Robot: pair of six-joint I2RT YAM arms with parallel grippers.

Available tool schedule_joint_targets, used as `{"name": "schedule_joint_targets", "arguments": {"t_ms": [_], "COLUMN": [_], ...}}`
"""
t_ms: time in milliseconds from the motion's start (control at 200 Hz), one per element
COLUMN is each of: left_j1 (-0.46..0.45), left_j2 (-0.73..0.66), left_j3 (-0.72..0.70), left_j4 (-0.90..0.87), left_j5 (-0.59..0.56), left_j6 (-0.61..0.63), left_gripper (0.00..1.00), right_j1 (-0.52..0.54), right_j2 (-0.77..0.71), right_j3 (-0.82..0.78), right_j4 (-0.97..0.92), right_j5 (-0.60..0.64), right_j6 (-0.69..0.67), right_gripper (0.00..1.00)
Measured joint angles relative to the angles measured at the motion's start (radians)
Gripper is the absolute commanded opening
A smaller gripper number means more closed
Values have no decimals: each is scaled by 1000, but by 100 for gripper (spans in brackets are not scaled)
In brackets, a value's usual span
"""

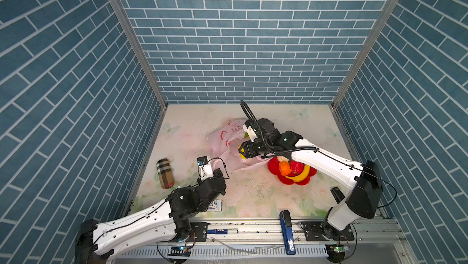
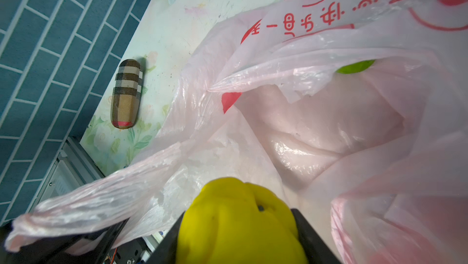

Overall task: Take fruits out of the plastic bag
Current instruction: Pick up the fruit from the plastic bag.

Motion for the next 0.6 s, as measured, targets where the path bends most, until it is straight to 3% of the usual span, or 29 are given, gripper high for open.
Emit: {"name": "schedule_joint_targets", "arguments": {"t_ms": [280, 600], "left_j1": [0, 0], "left_j2": [0, -6], "left_j3": [2, 3], "left_j4": [0, -1], "left_j5": [-6, -11], "left_j6": [11, 14], "left_gripper": [0, 0], "right_j1": [-28, -164], "right_j2": [-113, -256], "right_j3": [-14, -110], "right_j4": [-86, -137], "right_j5": [108, 161], "right_j6": [-27, -31], "right_gripper": [57, 56]}}
